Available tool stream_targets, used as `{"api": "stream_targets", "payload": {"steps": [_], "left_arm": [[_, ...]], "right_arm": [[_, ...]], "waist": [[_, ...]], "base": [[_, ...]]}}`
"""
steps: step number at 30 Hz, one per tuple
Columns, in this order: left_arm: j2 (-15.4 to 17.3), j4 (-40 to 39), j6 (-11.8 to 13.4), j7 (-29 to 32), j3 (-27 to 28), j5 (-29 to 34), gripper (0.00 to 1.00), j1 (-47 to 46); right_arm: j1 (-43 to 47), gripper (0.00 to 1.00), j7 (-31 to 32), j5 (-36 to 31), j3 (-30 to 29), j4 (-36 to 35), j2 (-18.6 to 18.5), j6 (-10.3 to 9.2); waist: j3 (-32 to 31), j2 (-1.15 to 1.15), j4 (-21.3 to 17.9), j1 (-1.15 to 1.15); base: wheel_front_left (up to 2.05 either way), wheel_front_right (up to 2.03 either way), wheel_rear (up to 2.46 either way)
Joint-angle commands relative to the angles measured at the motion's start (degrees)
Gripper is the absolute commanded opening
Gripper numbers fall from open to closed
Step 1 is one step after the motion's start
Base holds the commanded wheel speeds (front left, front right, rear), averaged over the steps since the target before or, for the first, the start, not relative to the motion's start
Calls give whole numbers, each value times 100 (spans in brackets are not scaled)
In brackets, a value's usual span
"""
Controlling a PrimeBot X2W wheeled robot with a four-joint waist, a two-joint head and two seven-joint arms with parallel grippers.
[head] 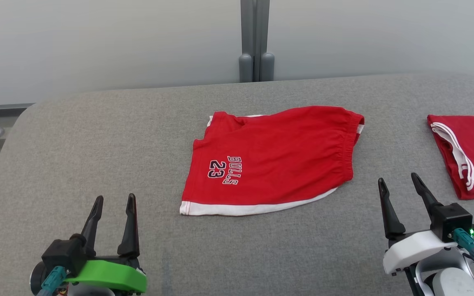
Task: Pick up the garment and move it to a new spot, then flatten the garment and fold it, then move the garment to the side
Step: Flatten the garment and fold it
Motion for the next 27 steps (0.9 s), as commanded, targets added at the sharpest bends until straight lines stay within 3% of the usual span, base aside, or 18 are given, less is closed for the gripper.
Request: {"api": "stream_targets", "payload": {"steps": [1,16,22,27], "left_arm": [[-1,16,-19,1,13,36,100,100],[4,184,-22,3,-114,35,100,93],[122,732,-22,179,-675,-51,100,-405],[108,1520,-22,334,-1233,-334,100,-1031]], "right_arm": [[72,100,25,-46,-6,-41,23,-5],[38,100,263,52,121,81,7,-5],[-474,100,783,166,615,776,-385,-5],[-1179,100,778,354,956,1529,-577,-5]], "waist": [[-7,0,13,0],[69,0,-14,0],[310,0,-54,0],[588,0,-51,0]], "base": [[0,0,0],[0,0,0],[0,0,0],[0,0,0]]}}
